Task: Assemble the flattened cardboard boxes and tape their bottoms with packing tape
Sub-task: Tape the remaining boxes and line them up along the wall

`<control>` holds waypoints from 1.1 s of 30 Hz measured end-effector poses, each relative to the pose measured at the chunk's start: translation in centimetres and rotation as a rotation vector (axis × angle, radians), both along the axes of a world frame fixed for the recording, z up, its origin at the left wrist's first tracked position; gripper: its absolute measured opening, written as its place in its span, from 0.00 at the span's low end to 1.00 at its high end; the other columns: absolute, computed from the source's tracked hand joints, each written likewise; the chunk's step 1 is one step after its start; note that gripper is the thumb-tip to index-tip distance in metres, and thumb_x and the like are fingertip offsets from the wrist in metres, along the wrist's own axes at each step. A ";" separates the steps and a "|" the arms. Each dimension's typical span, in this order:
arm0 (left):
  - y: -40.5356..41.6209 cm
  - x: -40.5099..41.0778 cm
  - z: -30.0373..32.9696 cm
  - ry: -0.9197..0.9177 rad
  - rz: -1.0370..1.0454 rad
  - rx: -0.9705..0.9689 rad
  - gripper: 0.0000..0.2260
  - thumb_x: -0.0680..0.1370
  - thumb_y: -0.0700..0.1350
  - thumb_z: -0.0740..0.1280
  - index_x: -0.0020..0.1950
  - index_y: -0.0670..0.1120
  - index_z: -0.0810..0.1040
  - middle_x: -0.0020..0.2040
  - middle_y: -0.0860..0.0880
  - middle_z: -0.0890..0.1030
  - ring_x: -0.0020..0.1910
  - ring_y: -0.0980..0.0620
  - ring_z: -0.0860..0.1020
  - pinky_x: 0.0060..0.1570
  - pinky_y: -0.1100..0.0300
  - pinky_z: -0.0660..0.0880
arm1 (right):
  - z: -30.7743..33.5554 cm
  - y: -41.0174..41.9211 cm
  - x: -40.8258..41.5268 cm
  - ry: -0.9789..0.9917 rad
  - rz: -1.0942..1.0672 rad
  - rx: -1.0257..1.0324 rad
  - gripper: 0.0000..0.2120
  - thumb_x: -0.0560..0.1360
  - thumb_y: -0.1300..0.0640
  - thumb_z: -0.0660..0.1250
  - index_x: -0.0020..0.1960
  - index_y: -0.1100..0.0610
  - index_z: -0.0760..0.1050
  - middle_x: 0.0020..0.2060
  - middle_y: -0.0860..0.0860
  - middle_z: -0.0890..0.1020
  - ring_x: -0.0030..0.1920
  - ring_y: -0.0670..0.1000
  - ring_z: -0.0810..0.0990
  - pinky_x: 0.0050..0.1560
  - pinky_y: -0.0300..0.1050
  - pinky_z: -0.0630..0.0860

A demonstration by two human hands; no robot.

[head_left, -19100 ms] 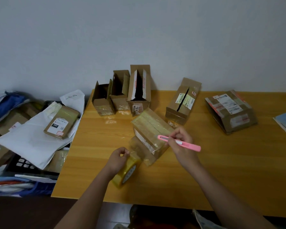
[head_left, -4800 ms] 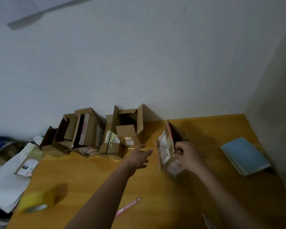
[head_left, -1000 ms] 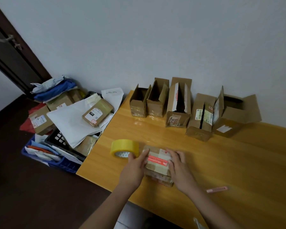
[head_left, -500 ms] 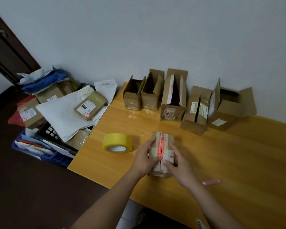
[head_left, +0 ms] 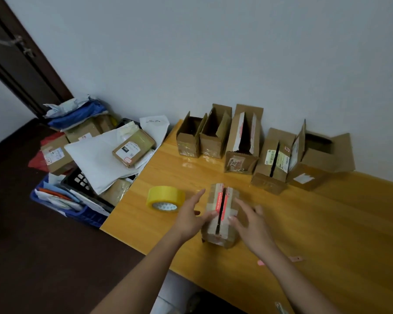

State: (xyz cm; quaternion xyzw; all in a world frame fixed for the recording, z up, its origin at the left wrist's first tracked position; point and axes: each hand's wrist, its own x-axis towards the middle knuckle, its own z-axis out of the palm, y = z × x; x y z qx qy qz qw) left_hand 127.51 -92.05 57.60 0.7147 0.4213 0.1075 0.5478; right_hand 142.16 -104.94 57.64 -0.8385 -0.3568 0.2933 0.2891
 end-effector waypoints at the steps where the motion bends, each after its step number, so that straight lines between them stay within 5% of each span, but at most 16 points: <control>1: 0.1 -0.5 0.3 0.017 0.018 -0.004 0.33 0.75 0.51 0.72 0.76 0.54 0.61 0.72 0.49 0.67 0.70 0.51 0.68 0.61 0.57 0.73 | 0.5 0.3 0.1 -0.019 -0.002 -0.005 0.27 0.78 0.44 0.63 0.75 0.40 0.60 0.57 0.48 0.64 0.62 0.51 0.68 0.58 0.47 0.76; 6: 2.2 -4.3 1.7 0.154 0.157 0.067 0.24 0.78 0.47 0.69 0.73 0.50 0.68 0.68 0.46 0.71 0.59 0.50 0.77 0.50 0.59 0.73 | 3.3 2.3 -0.5 -0.163 0.058 0.073 0.22 0.79 0.50 0.63 0.73 0.45 0.65 0.54 0.47 0.66 0.60 0.48 0.63 0.59 0.43 0.68; 11: 6.2 -6.9 1.0 0.282 0.201 0.176 0.19 0.80 0.43 0.66 0.71 0.47 0.70 0.68 0.43 0.72 0.63 0.44 0.74 0.54 0.54 0.74 | 5.6 5.9 -3.4 -0.148 0.109 0.233 0.17 0.79 0.58 0.64 0.67 0.49 0.72 0.54 0.46 0.67 0.58 0.48 0.68 0.61 0.41 0.67; 14: 9.0 -7.3 0.2 0.315 0.111 0.274 0.20 0.80 0.44 0.65 0.73 0.47 0.68 0.71 0.44 0.68 0.65 0.45 0.71 0.55 0.59 0.69 | 6.2 8.8 -5.5 -0.114 0.140 0.257 0.15 0.79 0.59 0.64 0.65 0.50 0.73 0.56 0.47 0.68 0.53 0.46 0.71 0.60 0.41 0.68; 19: 13.0 -7.6 -1.8 0.354 -0.125 0.264 0.25 0.80 0.52 0.65 0.75 0.48 0.64 0.74 0.48 0.67 0.71 0.49 0.67 0.68 0.54 0.66 | 4.6 14.1 -8.3 0.074 0.011 0.106 0.15 0.81 0.61 0.59 0.65 0.49 0.73 0.62 0.48 0.71 0.51 0.44 0.74 0.58 0.42 0.74; 24: 14.9 -8.1 -3.6 0.293 -0.249 0.030 0.29 0.79 0.58 0.64 0.76 0.48 0.62 0.74 0.48 0.65 0.73 0.47 0.65 0.69 0.52 0.65 | 0.1 16.2 -9.9 0.233 -0.110 -0.159 0.22 0.81 0.63 0.56 0.74 0.53 0.65 0.69 0.54 0.71 0.65 0.54 0.74 0.56 0.41 0.71; 27: 16.9 -9.9 -4.5 0.301 -0.236 -0.135 0.31 0.76 0.61 0.68 0.73 0.45 0.67 0.71 0.47 0.69 0.67 0.47 0.70 0.62 0.52 0.71 | -2.1 16.6 -10.6 0.338 -0.231 -0.223 0.22 0.82 0.62 0.54 0.76 0.53 0.63 0.68 0.54 0.73 0.55 0.52 0.77 0.43 0.38 0.73; 29: 18.2 -11.7 -5.0 0.298 -0.234 -0.262 0.32 0.74 0.61 0.69 0.71 0.44 0.69 0.68 0.46 0.73 0.63 0.48 0.73 0.55 0.58 0.71 | -3.5 16.7 -11.2 0.447 -0.332 -0.222 0.21 0.83 0.62 0.53 0.75 0.54 0.64 0.59 0.54 0.75 0.44 0.50 0.75 0.36 0.39 0.69; 31: 19.0 -13.0 -5.4 0.285 -0.245 -0.351 0.28 0.74 0.61 0.70 0.67 0.45 0.73 0.64 0.46 0.76 0.59 0.49 0.76 0.52 0.59 0.73 | -4.9 16.9 -11.8 0.537 -0.422 -0.216 0.20 0.83 0.62 0.51 0.74 0.55 0.65 0.57 0.55 0.75 0.44 0.51 0.75 0.41 0.42 0.72; 33: 18.8 -13.2 -5.1 0.264 -0.272 -0.383 0.16 0.77 0.55 0.68 0.60 0.47 0.77 0.58 0.47 0.79 0.54 0.52 0.79 0.50 0.61 0.74 | -6.1 17.1 -12.4 0.598 -0.460 -0.217 0.20 0.84 0.59 0.52 0.75 0.54 0.65 0.65 0.56 0.74 0.57 0.54 0.75 0.56 0.48 0.75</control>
